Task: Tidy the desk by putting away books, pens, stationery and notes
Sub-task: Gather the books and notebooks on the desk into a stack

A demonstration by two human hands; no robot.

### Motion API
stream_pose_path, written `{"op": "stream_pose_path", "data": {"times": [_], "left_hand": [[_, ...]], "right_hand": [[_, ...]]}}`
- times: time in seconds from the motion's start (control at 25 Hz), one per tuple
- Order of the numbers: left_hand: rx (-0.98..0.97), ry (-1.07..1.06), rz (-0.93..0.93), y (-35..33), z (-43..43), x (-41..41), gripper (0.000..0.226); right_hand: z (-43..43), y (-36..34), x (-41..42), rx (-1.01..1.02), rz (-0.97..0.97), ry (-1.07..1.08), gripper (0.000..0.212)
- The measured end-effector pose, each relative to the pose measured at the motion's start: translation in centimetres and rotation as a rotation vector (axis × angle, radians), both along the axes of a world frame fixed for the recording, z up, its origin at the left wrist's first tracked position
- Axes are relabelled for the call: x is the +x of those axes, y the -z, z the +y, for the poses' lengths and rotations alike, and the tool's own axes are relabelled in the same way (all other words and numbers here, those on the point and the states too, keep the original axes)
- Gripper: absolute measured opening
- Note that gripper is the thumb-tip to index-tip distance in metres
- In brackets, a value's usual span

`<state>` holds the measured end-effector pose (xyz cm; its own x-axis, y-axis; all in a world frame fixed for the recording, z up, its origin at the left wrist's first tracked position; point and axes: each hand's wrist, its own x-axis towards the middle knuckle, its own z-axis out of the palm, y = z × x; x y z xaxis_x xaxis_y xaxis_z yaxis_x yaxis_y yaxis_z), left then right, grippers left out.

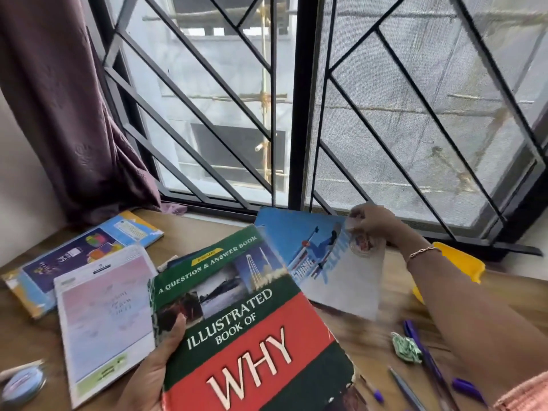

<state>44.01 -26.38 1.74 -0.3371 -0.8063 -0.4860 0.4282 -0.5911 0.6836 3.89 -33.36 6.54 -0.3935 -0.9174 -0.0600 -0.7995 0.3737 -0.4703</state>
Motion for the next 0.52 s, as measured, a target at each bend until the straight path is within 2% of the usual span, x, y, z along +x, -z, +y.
{"op": "stream_pose_path", "data": {"times": [0.12,0.24,0.32,0.44,0.52], "left_hand": [[0.038,-0.060,0.067,-1.8,1.0,-0.2,0.050],[0.086,-0.038,0.174,-2.4,1.7,-0.6,0.033],[0.096,-0.023,0.198,-3.4,2.4,-0.9,0.031],[0.083,-0.037,0.162,-3.9,3.0,-1.2,0.030],[0.070,-0.035,0.164,-4.1,3.4,-1.5,0.031]], "right_hand": [[3.5,-2.7,1.4,-0.182,-0.270,-0.047,0.011],[8.2,-4.4,3.5,-0.352,-0.480,-0.001,0.012],[11.7,-4.9,5.3,-0.419,-0.730,0.028,0.014],[16.1,-4.3,7.5,-0.448,-0.956,0.102,0.069],[18.0,-3.2,8.4,-0.430,-1.053,0.167,0.088]]}}
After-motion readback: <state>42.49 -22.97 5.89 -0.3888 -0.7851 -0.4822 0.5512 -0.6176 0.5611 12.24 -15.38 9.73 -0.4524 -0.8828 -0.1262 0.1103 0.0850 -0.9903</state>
